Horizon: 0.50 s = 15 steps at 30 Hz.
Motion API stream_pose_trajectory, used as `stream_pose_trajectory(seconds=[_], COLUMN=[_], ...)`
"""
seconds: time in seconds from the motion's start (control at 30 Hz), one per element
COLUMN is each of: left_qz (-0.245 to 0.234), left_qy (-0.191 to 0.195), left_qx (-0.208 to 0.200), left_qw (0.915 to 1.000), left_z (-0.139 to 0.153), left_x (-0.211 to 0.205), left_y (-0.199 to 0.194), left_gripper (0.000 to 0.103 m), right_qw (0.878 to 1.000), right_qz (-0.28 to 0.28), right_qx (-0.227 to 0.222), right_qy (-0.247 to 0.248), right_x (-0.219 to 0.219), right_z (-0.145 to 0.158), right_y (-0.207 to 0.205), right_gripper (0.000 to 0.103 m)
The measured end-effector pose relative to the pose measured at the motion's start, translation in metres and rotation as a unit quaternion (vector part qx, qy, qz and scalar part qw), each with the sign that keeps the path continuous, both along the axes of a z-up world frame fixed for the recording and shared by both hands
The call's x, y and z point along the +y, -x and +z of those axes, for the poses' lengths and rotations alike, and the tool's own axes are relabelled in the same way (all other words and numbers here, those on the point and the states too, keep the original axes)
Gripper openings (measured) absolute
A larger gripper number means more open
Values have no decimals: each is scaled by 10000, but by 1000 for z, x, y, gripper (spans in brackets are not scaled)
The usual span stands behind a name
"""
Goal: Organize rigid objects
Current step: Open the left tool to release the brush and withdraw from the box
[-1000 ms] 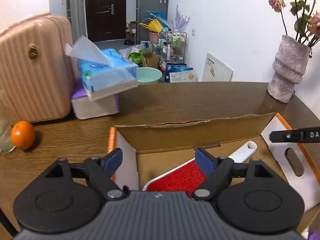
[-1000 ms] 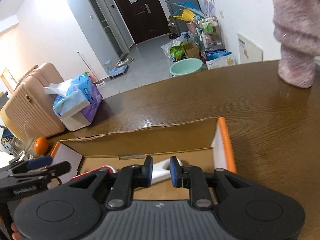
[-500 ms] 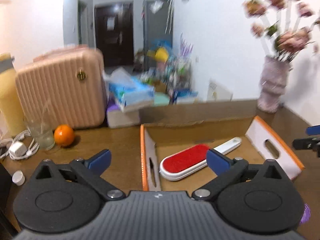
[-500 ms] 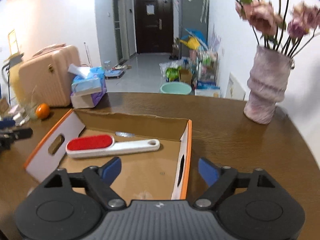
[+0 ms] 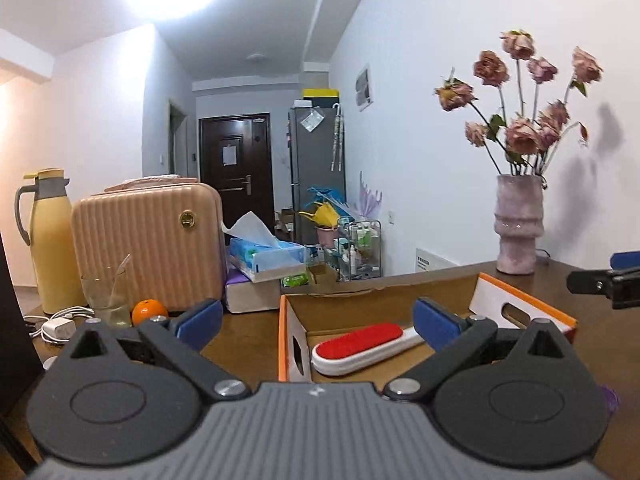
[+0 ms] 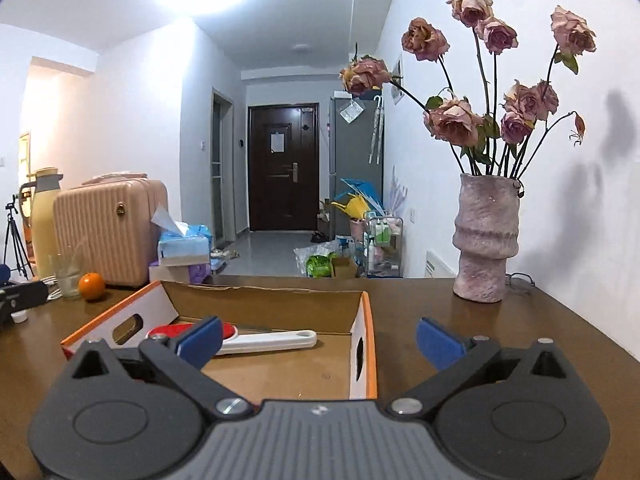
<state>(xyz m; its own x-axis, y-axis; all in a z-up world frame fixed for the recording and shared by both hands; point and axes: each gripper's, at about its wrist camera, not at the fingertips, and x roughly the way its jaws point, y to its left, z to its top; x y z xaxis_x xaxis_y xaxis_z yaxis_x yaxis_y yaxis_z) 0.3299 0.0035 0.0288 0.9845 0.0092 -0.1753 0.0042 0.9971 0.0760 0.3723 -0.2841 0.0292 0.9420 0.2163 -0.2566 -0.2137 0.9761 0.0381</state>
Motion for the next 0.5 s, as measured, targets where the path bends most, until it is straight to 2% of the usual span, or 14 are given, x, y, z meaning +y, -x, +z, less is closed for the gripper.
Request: stream_pose_trajectory(seconds=[0.27, 0.37, 0.43, 0.5], left_qz=[6, 162, 204, 250], left_qy=[332, 360, 554, 682], left_qx=[17, 334, 405, 521], left_qw=[9994, 9987, 9974, 9960], left_z=[-6, -6, -8, -11], left_x=[3, 7, 13, 17], left_y=[29, 46, 65, 87], left_gripper=[103, 103, 103, 103], right_qw=[9998, 9977, 9948, 9955], right_qz=[-140, -159, -38, 35], right_qx=[35, 344, 509, 521], right_qy=[-135, -570, -882, -797], right_x=[-3, -12, -17, -16], right_z=[-3, -8, -14, -18], right_y=[21, 36, 53, 75], right_gripper=[103, 103, 103, 103])
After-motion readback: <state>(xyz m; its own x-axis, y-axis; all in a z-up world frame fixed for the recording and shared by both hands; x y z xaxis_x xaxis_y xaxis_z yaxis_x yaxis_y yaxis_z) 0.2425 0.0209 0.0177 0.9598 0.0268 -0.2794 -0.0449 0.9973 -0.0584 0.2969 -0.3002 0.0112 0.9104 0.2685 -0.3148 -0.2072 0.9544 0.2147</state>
